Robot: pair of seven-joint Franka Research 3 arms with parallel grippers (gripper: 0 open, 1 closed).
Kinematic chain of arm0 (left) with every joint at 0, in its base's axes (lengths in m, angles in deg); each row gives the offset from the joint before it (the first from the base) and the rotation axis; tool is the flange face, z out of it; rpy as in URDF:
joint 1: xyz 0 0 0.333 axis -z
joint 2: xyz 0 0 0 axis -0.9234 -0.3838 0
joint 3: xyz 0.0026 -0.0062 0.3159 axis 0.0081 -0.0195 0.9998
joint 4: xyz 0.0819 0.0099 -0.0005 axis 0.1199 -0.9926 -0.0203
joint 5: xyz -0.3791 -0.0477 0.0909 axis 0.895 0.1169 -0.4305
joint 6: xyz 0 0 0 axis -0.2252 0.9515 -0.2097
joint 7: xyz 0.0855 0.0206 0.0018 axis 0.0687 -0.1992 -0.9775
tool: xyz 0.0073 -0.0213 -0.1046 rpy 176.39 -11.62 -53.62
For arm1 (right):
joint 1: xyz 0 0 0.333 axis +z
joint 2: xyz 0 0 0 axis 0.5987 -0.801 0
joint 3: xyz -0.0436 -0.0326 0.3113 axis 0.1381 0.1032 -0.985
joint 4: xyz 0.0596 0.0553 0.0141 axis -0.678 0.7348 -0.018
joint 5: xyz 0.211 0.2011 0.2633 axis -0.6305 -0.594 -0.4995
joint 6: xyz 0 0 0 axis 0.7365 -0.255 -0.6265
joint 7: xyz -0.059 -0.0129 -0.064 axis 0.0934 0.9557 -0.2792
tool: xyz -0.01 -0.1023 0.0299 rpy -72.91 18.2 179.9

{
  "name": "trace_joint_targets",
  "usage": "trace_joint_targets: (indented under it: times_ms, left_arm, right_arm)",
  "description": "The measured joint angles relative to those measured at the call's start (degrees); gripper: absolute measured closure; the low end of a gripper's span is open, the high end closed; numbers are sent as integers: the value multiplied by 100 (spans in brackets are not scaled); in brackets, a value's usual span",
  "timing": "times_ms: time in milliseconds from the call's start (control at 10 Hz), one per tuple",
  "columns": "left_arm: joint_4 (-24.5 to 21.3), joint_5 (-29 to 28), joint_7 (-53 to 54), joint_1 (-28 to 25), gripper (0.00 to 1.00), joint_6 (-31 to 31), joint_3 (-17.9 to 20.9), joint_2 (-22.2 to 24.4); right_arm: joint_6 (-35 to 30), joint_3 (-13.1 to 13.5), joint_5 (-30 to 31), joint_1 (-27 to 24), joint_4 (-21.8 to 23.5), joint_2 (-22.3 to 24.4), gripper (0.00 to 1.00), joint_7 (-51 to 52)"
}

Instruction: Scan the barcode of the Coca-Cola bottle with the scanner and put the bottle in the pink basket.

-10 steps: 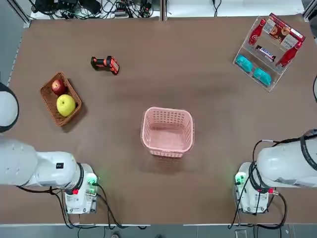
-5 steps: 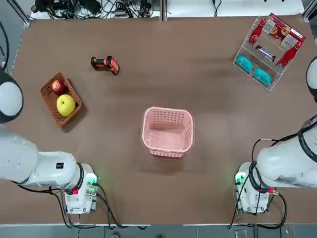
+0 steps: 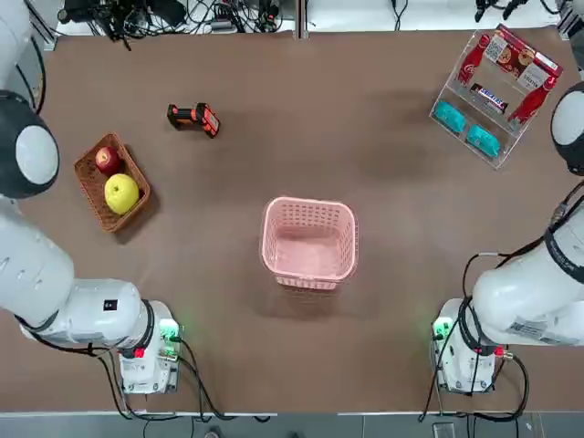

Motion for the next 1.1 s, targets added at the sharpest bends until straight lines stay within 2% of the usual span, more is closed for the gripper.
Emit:
trace_joint_targets:
  times_ms: [300,400,600,800,1100]
  left_arm:
    - [-38,-159,-1242,102,0,-781,-12,-712]
    - [-39,-198,-1578,130,0,-1009,-14,-934]
    - [-36,-213,-2266,188,0,-1284,-22,-1251]
    - [-92,-218,-2561,328,0,-1391,-28,-1402]
    - [-700,-255,-2574,417,0,-2061,-30,-1413]
  right_arm:
    - [15,19,5,-48,-7,-330,9,35]
    - [35,20,5,-68,-10,-424,17,50]
    - [274,21,5,-77,-14,-513,22,55]
    - [422,25,5,-113,-16,-545,24,58]
    - [514,32,5,-153,-9,-629,30,68]
